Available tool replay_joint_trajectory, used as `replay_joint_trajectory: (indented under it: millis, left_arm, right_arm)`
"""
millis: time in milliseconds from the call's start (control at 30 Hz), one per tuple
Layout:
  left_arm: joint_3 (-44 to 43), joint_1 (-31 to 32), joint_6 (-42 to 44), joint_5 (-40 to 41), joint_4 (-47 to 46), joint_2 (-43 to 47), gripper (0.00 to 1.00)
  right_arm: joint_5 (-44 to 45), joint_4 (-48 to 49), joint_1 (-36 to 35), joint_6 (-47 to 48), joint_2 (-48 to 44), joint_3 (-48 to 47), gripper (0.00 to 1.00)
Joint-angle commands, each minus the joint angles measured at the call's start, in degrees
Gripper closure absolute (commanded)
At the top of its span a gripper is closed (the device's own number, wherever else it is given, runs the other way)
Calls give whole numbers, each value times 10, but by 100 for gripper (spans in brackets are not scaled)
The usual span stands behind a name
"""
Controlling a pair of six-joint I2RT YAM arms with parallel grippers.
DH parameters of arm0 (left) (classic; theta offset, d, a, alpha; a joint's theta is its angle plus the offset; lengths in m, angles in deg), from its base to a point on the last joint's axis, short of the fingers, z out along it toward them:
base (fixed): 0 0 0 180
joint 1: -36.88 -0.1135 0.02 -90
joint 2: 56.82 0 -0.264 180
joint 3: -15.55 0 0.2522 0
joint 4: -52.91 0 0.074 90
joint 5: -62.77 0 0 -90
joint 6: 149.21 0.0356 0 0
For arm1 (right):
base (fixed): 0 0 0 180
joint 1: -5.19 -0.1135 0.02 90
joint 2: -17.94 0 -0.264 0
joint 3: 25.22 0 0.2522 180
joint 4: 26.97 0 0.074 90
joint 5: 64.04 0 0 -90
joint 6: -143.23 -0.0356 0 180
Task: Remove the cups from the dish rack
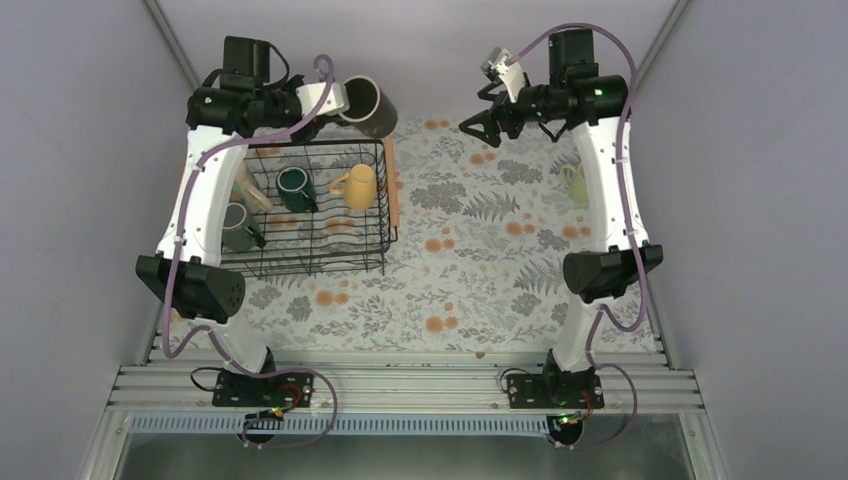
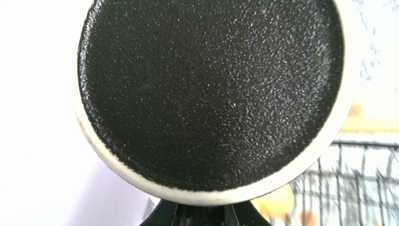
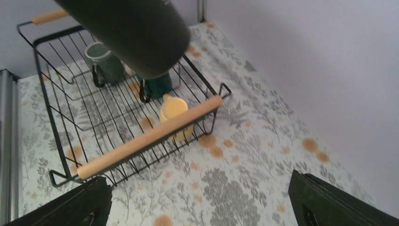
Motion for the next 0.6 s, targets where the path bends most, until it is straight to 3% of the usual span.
replay_joint_trajectory:
  millis: [0, 167, 400, 500, 567]
  left_arm:
    - [-5, 9, -151, -106, -221, 17, 98]
    - [-4, 27, -235, -120, -348, 3, 98]
    - [-25, 37, -298, -163, -415, -43, 98]
    - [-8, 38, -332, -187, -463, -54, 98]
    - [2, 38, -354, -207, -492, -60, 98]
  right_arm:
    - [-79, -9, -20, 6, 37, -48, 3]
    - [-139, -3, -25, 2, 79, -66, 3]
    - [-216, 65, -24, 4, 94, -61, 2]
    - [-260, 136, -18, -5, 81, -25, 2]
    - [-296, 231, -9, -38, 50, 47, 2]
